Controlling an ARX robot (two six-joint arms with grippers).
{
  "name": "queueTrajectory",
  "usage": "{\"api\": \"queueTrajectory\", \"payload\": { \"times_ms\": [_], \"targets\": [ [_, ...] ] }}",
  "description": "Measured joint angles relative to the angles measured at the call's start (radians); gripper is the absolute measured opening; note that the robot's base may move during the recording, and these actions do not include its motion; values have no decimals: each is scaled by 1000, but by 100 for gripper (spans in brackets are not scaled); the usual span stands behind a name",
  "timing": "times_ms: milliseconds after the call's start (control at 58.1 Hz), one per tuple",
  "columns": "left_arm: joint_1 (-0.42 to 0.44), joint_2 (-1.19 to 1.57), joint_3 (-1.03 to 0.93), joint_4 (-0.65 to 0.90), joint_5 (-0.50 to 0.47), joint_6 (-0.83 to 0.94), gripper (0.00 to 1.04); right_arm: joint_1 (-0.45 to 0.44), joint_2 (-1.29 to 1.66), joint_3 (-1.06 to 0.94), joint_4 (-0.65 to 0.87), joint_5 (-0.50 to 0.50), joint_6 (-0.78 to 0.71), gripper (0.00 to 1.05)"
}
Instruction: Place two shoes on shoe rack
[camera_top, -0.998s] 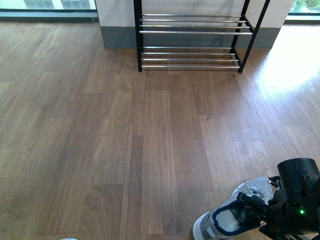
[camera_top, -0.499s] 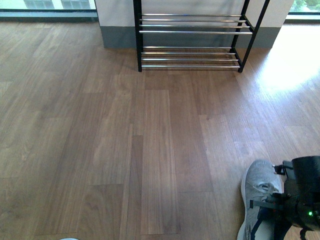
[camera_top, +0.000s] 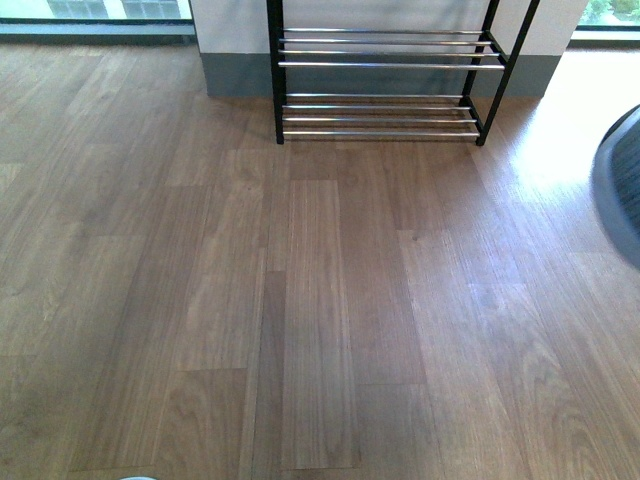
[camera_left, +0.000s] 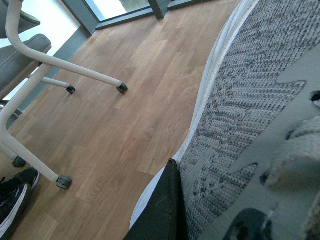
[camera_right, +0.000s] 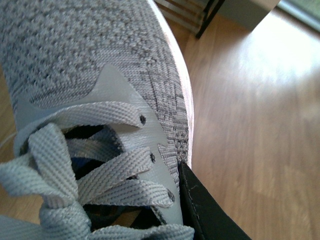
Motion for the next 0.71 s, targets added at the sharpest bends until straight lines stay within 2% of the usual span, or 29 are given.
{"api": "queueTrajectory", "payload": {
  "times_ms": [86,155,275,706],
  "targets": [
    [0,0,0,0,-1,0,2,-90,-267,6,-175,-138,-4,1],
    [0,0,0,0,0,0,2,-127,-415,7,-271,-196,-4,1],
    [0,0,0,0,0,0,2,-141,-513,9,-296,-225,-3,1],
    [0,0,0,0,-3,0,2,-145,-512,3,-302,-217,-6,1]
  ]
}}
